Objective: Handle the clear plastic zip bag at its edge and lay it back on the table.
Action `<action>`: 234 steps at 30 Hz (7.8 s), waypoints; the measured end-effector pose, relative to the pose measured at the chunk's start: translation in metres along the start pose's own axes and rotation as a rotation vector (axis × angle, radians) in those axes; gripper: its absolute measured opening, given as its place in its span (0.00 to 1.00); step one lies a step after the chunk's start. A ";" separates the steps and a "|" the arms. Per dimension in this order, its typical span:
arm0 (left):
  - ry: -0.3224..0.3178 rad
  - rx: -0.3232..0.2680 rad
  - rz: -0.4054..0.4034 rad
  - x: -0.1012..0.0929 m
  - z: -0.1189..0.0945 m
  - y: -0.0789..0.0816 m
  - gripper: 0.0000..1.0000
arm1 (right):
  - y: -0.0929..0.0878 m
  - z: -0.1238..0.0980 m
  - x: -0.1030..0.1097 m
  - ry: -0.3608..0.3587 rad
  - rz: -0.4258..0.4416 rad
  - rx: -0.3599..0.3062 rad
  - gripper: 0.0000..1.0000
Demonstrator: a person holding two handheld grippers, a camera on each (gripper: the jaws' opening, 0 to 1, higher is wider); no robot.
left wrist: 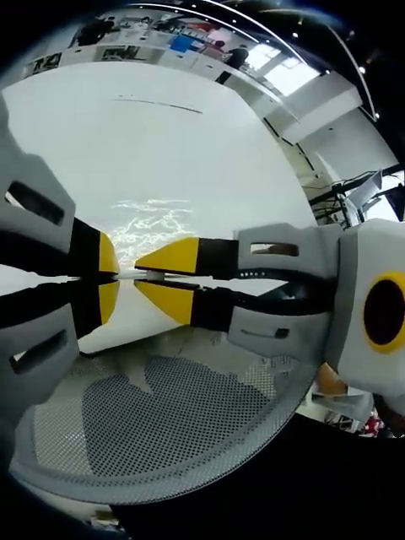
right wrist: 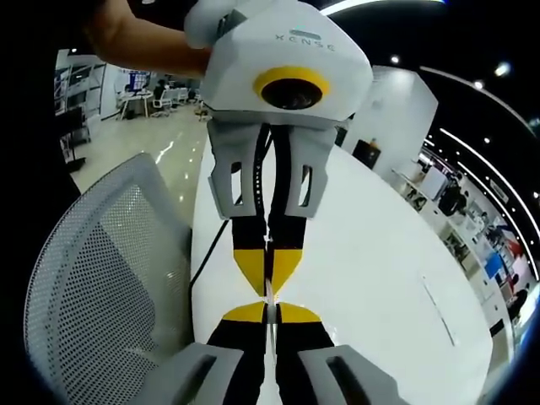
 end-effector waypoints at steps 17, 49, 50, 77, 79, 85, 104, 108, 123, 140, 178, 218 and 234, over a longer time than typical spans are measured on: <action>-0.001 0.008 -0.014 -0.005 -0.001 -0.004 0.00 | -0.003 -0.001 0.005 0.002 -0.009 0.010 0.00; -0.008 0.015 0.002 -0.006 -0.003 -0.003 0.00 | -0.008 -0.006 0.005 -0.016 0.013 0.014 0.00; -0.008 0.015 0.001 -0.006 -0.003 -0.003 0.00 | -0.009 -0.006 0.006 -0.016 0.014 0.014 0.00; -0.004 0.028 0.007 -0.010 -0.004 -0.003 0.00 | -0.019 -0.014 0.009 -0.031 0.021 0.034 0.00; -0.006 0.026 0.008 -0.011 -0.005 -0.003 0.00 | -0.020 -0.014 0.010 -0.030 0.027 0.031 0.00; -0.004 0.026 0.009 -0.010 -0.005 -0.003 0.00 | -0.021 -0.015 0.010 -0.034 0.031 0.033 0.00; -0.002 0.029 -0.001 -0.013 -0.009 -0.007 0.00 | -0.022 -0.018 0.013 -0.039 0.039 0.034 0.00; -0.001 0.031 -0.002 -0.014 -0.009 -0.007 0.00 | -0.023 -0.020 0.014 -0.038 0.040 0.034 0.00; 0.003 0.021 -0.006 -0.009 -0.009 -0.004 0.00 | -0.027 -0.024 0.011 -0.054 0.060 0.035 0.00; 0.008 0.020 -0.009 -0.005 -0.007 -0.003 0.00 | -0.032 -0.024 0.007 -0.059 0.069 0.036 0.00; -0.001 0.026 -0.018 -0.004 -0.007 -0.007 0.00 | -0.041 -0.028 0.007 -0.063 0.088 0.042 0.00; 0.007 0.040 -0.049 0.000 -0.009 -0.021 0.00 | -0.052 -0.031 0.005 -0.067 0.097 0.058 0.00; 0.010 0.043 -0.065 0.001 -0.011 -0.026 0.00 | -0.055 -0.033 0.004 -0.068 0.101 0.058 0.00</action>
Point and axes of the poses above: the point that each gripper's makers call its tool centre point, and the gripper's own axes: z roughly forward along the fingers, x roughly to its left, y roughly out of its top, the point moved 1 cm from there along -z, roughly backward along the fingers, and after that the axes turned 11 degrees about x, right-handed, at the moved point
